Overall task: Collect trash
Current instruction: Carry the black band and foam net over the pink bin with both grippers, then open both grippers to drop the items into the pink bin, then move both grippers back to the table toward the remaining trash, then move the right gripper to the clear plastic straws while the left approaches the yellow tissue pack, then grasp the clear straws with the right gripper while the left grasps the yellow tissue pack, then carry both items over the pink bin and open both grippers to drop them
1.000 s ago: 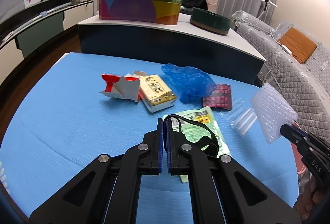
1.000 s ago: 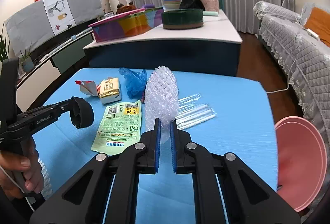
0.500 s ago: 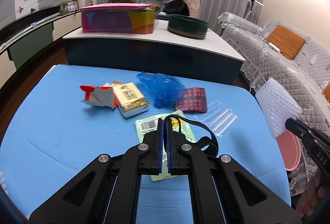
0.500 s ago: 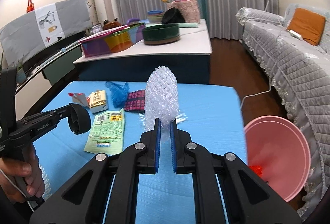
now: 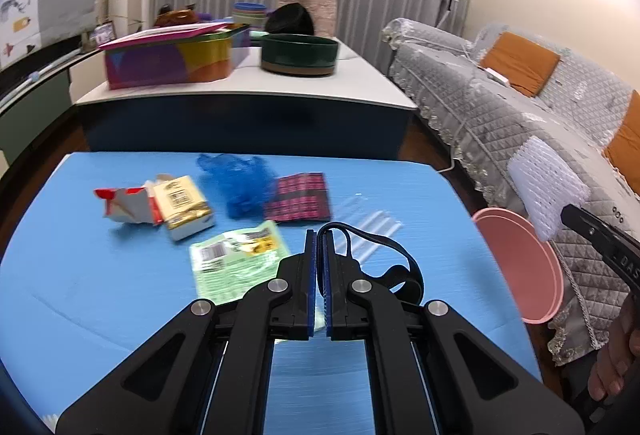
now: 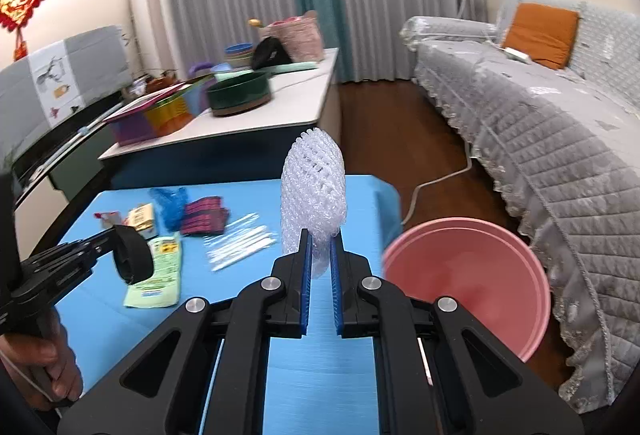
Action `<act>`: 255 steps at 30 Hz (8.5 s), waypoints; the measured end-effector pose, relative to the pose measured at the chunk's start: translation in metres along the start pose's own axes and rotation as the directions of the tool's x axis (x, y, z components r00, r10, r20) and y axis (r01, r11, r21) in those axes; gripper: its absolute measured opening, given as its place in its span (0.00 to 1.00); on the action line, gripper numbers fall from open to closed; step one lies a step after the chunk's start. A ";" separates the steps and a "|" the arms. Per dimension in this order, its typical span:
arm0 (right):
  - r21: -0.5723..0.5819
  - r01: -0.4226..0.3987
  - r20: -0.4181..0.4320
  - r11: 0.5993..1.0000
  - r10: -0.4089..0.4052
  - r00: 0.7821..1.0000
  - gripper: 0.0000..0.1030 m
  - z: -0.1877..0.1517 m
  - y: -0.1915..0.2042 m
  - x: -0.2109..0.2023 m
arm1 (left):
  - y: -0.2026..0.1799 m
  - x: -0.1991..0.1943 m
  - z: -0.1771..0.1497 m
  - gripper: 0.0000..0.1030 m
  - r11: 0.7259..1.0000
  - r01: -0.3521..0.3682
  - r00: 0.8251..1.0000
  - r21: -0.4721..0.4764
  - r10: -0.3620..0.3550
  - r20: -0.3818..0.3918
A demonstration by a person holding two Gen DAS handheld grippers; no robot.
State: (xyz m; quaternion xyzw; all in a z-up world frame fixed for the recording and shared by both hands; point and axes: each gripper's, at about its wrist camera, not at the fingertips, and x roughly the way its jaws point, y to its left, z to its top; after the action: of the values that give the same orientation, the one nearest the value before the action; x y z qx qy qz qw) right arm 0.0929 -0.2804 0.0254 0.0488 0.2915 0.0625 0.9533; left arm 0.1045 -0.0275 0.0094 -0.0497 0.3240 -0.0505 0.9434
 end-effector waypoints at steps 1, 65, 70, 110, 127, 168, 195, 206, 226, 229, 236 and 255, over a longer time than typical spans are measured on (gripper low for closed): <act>0.003 0.010 0.003 1.000 -0.010 1.000 0.09 0.001 -0.004 -0.001 | -0.005 0.000 0.000 0.03 1.000 0.006 1.000 0.006 -0.006 -0.002; 0.259 0.167 -0.025 0.951 -0.166 0.986 0.43 0.013 -0.161 0.011 | -0.223 0.115 0.009 0.34 0.940 0.283 0.944 0.189 -0.239 -0.226; 0.268 0.167 -0.017 0.949 -0.169 0.985 0.43 0.015 -0.160 0.011 | -0.212 0.104 0.013 0.34 0.946 0.267 0.952 0.185 -0.229 -0.203; 0.124 -0.022 -0.003 0.992 0.023 1.000 0.34 0.013 -0.006 0.032 | 0.065 -0.024 0.057 0.34 1.000 -0.023 0.999 -0.006 0.023 0.045; -0.025 -0.107 -0.136 0.994 0.103 0.985 0.34 -0.012 0.074 0.100 | 0.121 0.014 0.037 0.34 0.984 -0.119 0.993 -0.135 0.121 0.006; -0.057 -0.025 -0.299 0.998 0.006 0.954 0.46 -0.028 0.097 0.176 | 0.115 0.095 0.028 0.50 0.971 -0.196 0.976 -0.134 0.180 -0.123; 0.002 0.034 -0.278 0.999 -0.032 0.960 0.46 -0.024 0.070 0.178 | 0.123 0.122 0.026 0.62 0.942 -0.294 0.941 -0.164 0.255 -0.220; 0.005 0.032 -0.282 0.999 -0.029 0.959 0.09 -0.024 0.066 0.176 | 0.125 0.130 0.027 0.63 0.934 -0.306 0.936 -0.185 0.260 -0.236; 0.004 0.012 -0.190 1.000 -0.011 0.982 0.05 -0.012 0.063 0.134 | 0.109 0.093 0.031 0.53 0.945 -0.288 0.950 -0.154 0.261 -0.171; 0.003 0.016 -0.175 1.000 -0.015 0.984 0.05 -0.010 0.063 0.123 | 0.105 0.079 0.032 0.53 0.949 -0.277 0.955 -0.153 0.255 -0.149; 0.000 0.027 -0.134 1.000 -0.027 0.991 0.05 -0.007 0.060 0.093 | 0.096 0.057 0.030 0.53 0.957 -0.250 0.965 -0.144 0.235 -0.117; 0.012 0.098 -0.044 0.995 -0.097 0.994 0.05 -0.002 0.029 0.015 | 0.045 0.009 0.020 0.53 0.991 -0.113 0.993 -0.071 0.114 0.006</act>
State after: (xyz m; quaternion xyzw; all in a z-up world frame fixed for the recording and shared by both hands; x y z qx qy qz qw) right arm 0.1011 -0.2490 0.0194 0.0397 0.3147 0.0149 0.9482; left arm 0.1271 0.0169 0.0137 -0.0646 0.3232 0.0151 0.9440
